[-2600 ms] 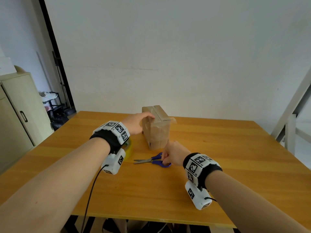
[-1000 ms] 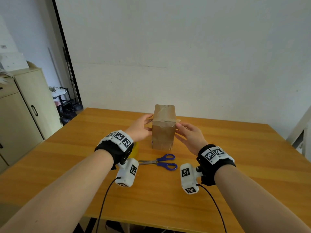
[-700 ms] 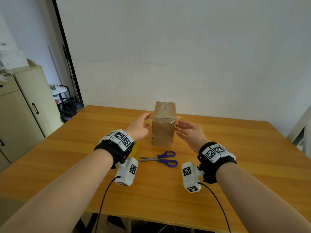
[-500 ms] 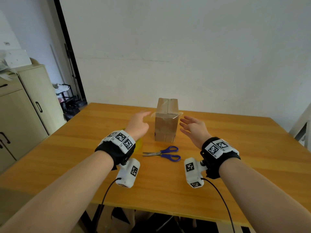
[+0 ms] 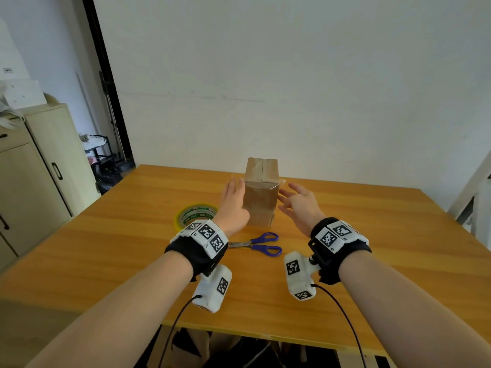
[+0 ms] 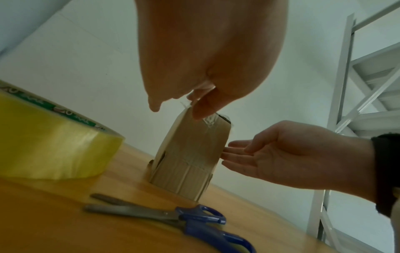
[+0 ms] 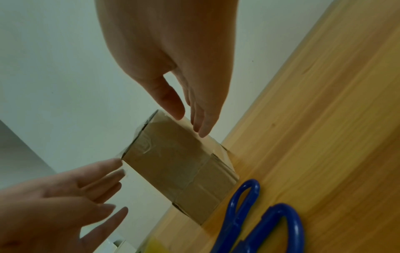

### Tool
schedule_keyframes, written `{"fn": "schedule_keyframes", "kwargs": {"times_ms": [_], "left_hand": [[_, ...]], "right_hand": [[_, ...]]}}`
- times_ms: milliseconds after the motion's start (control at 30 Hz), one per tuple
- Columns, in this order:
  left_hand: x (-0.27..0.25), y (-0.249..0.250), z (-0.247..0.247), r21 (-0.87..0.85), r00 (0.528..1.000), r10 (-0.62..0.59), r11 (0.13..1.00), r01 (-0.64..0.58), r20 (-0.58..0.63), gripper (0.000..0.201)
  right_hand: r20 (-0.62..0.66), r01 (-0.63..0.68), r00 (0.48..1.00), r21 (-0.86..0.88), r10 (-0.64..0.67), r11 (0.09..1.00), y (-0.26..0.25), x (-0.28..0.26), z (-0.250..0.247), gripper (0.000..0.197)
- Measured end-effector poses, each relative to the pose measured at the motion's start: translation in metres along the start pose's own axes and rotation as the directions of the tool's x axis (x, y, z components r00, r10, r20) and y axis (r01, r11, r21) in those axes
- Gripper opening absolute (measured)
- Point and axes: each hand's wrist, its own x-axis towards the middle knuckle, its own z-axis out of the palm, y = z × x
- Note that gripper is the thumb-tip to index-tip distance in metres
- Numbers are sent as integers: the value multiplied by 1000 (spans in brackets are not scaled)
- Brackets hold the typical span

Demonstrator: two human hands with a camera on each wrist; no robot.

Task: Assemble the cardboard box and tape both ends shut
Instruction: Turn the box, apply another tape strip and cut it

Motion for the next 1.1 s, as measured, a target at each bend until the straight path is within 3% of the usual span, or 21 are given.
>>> {"fn": "schedule_keyframes", "kwargs": {"times_ms": [333, 567, 667, 733, 833, 1100], "left_hand": [[5, 1, 8, -201, 999, -48, 978, 51, 20, 80], [7, 1, 5, -224, 993, -105, 968, 115, 58, 72], [5, 1, -1, -253, 996, -82, 964, 85, 24, 81], [3, 3, -2, -245, 999, -32, 969, 32, 3, 83], [4, 4, 1, -238, 1000, 8, 971, -5, 11, 82], [14, 1, 7, -301, 1000, 20, 953, -25, -22, 76]], "right_hand": [[85, -1, 996, -9, 1, 1000, -1, -5, 3, 75], [56, 76, 996, -171, -68, 982, -1, -14, 3, 80], [23, 238, 968, -420, -252, 876, -8, -31, 1, 80], [72, 341, 933, -498, -353, 797, -9, -42, 1, 83], [178, 418, 904, -562, -389, 714, -5, -47, 4, 84], [160, 328, 945, -476, -287, 816, 2, -35, 11, 81]]}}
